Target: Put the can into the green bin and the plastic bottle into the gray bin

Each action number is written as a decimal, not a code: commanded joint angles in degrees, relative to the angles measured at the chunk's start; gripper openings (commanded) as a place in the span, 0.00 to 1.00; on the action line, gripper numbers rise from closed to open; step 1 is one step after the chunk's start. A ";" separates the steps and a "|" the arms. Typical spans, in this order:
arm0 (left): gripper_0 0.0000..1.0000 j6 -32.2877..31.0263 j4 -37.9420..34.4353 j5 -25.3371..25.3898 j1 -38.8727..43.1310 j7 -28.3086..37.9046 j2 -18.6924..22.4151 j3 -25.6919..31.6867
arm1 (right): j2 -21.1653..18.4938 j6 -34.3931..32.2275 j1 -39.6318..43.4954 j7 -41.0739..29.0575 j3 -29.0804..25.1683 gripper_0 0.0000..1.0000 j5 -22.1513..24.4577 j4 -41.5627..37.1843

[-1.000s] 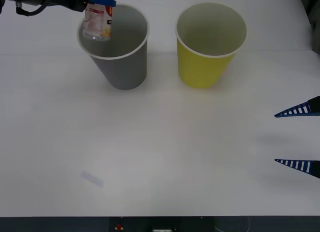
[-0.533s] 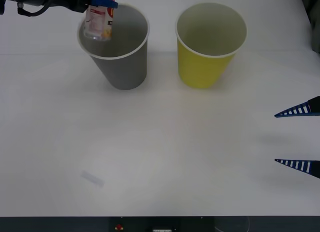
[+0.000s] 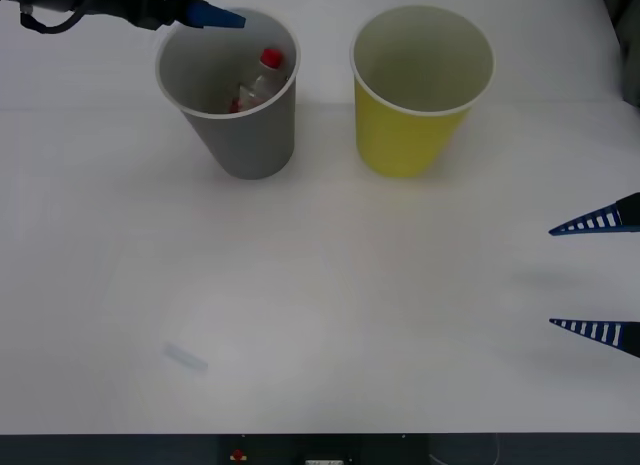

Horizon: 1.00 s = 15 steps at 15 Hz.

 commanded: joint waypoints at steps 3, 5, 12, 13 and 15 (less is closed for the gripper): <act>1.00 -5.19 -11.01 6.26 13.32 -5.02 1.30 12.39 | 0.00 0.00 0.00 0.00 0.00 1.00 0.00 0.00; 1.00 -5.19 -19.10 7.67 22.19 -5.64 1.39 18.11 | 0.00 0.00 0.00 0.00 0.00 1.00 0.00 0.00; 1.00 -9.06 -39.84 4.24 44.08 -10.91 1.83 29.27 | 0.00 0.00 0.00 0.00 0.00 1.00 0.00 0.00; 1.00 -10.91 -41.95 3.54 46.10 -11.26 1.83 30.67 | 0.00 0.00 0.00 0.00 0.00 1.00 0.00 0.00; 1.00 -13.81 -44.06 2.22 48.39 -12.49 1.74 32.08 | 0.00 0.00 0.00 0.00 0.00 1.00 0.00 0.00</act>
